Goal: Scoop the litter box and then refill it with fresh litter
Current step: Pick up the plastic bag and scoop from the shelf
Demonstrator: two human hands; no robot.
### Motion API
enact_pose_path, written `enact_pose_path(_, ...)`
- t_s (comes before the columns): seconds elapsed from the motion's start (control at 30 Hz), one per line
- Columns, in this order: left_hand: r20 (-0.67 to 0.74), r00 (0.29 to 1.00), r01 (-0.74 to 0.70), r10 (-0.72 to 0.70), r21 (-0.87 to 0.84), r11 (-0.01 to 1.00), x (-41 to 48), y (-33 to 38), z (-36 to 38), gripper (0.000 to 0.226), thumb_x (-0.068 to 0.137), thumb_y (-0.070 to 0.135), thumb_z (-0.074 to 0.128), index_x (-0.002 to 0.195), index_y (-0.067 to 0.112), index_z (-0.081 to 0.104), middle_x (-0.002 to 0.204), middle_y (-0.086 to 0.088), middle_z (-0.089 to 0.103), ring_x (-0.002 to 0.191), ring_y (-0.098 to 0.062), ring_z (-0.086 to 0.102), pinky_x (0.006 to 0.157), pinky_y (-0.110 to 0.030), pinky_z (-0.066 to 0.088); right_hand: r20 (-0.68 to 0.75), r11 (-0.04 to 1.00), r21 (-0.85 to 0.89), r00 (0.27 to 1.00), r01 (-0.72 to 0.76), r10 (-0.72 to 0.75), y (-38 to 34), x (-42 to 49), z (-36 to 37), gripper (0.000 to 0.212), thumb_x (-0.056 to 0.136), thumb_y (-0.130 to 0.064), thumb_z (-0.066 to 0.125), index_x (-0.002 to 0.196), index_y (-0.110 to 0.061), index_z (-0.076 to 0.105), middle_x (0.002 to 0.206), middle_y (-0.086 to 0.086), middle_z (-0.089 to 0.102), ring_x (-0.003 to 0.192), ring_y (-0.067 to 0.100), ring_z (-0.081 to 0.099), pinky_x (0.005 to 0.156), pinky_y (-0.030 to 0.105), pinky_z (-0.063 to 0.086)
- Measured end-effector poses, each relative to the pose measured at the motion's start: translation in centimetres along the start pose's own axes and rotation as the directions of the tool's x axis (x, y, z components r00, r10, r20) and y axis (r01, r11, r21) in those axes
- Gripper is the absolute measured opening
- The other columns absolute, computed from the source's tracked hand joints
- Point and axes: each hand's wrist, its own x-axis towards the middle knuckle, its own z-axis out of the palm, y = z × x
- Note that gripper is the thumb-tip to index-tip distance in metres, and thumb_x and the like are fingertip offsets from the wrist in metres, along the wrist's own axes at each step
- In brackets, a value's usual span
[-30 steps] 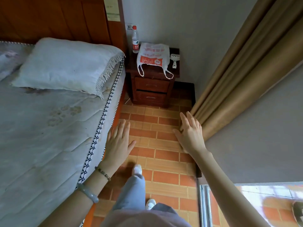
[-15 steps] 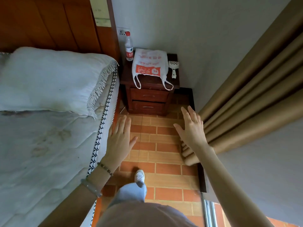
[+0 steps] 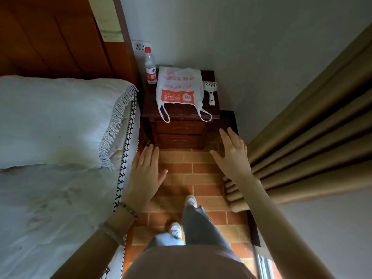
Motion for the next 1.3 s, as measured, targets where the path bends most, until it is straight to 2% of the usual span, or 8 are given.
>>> enact_pose_path(0.17, -0.013, 0.999, 0.034, -0.034, -0.014, 0.999, 4.9, -0.2, 0.6, 0.074, 0.076, 0.040, 0.071, 0.134, 0.001, 0.046, 0.135, -0.020, 0.050, 0.127, -0.033, 0.047, 0.106, -0.047, 0.033, 0.016, 1.000, -0.004, 1.000, 0.021, -0.021, 0.6, 4.8, 0.4, 0.067, 0.087, -0.032, 0.062, 0.144, -0.011, 0.033, 0.151, 0.016, 0.026, 0.138, 0.032, 0.025, 0.112, 0.047, 0.020)
enact_pose_path(0.3, -0.011, 0.998, 0.054, -0.055, -0.011, 0.998, 9.6, -0.2, 1.1, 0.073, 0.077, 0.039, 0.070, 0.134, 0.000, 0.045, 0.136, -0.020, 0.049, 0.127, -0.034, 0.046, 0.107, -0.044, 0.024, 0.026, 0.999, -0.016, 0.999, 0.044, -0.044, 1.6, 9.9, 0.6, 0.066, 0.087, -0.030, 0.061, 0.143, -0.010, 0.032, 0.150, 0.017, 0.027, 0.138, 0.031, 0.024, 0.113, 0.046, 0.019)
enact_pose_path(0.43, -0.003, 0.997, 0.076, -0.076, 0.001, 0.997, 14.3, 0.1, 1.8, 0.077, 0.069, 0.036, 0.078, 0.130, 0.000, 0.050, 0.133, -0.020, 0.052, 0.124, -0.034, 0.049, 0.104, -0.047, 0.032, 0.033, 0.998, 0.005, 0.997, 0.064, -0.064, 2.7, 14.9, 0.7, 0.065, 0.089, -0.029, 0.060, 0.144, -0.011, 0.031, 0.151, 0.017, 0.026, 0.138, 0.032, 0.024, 0.113, 0.044, 0.018)
enact_pose_path(0.6, -0.009, 0.995, 0.102, -0.102, 0.004, 0.995, 20.0, 0.0, 2.0, 0.075, 0.072, 0.036, 0.076, 0.132, 0.000, 0.048, 0.136, -0.020, 0.050, 0.128, -0.033, 0.045, 0.106, -0.049, 0.034, 0.048, 0.997, 0.042, 0.996, 0.070, -0.072, 4.2, 20.5, 0.9, 0.063, 0.088, -0.026, 0.062, 0.142, -0.010, 0.035, 0.148, 0.016, 0.032, 0.137, 0.031, 0.028, 0.112, 0.042, 0.020)
enact_pose_path(0.8, 0.008, 0.990, 0.138, -0.138, 0.001, 0.990, 24.6, -0.5, 3.1, 0.076, 0.073, 0.036, 0.076, 0.133, 0.000, 0.047, 0.137, -0.021, 0.048, 0.128, -0.034, 0.045, 0.106, -0.050, 0.033, 0.054, 0.997, 0.039, 0.996, 0.071, -0.073, 5.2, 25.4, 1.5, 0.061, 0.088, -0.024, 0.062, 0.142, -0.011, 0.037, 0.149, 0.014, 0.033, 0.138, 0.029, 0.028, 0.110, 0.033, 0.015)
enact_pose_path(1.07, 0.050, 0.985, 0.164, -0.164, -0.002, 0.986, 29.4, -2.1, 4.6, 0.078, 0.069, 0.037, 0.078, 0.131, 0.001, 0.049, 0.134, -0.021, 0.051, 0.124, -0.036, 0.049, 0.103, -0.051, 0.035, 0.106, 0.995, 0.072, 0.992, 0.066, -0.074, 4.9, 30.9, 3.2, 0.060, 0.088, -0.026, 0.063, 0.140, -0.009, 0.039, 0.147, 0.014, 0.035, 0.137, 0.030, 0.031, 0.111, 0.041, 0.022)
enact_pose_path(1.3, 0.047, 0.994, 0.098, -0.097, -0.031, 0.995, 36.3, -5.0, 5.4, 0.078, 0.071, 0.038, 0.078, 0.132, -0.001, 0.047, 0.134, -0.022, 0.051, 0.125, -0.036, 0.048, 0.103, -0.052, 0.035, 0.092, 0.997, 0.059, 0.995, 0.045, -0.050, 3.7, 37.5, 4.0, 0.062, 0.086, -0.026, 0.065, 0.139, -0.007, 0.041, 0.145, 0.016, 0.039, 0.134, 0.032, 0.036, 0.110, 0.045, 0.028)
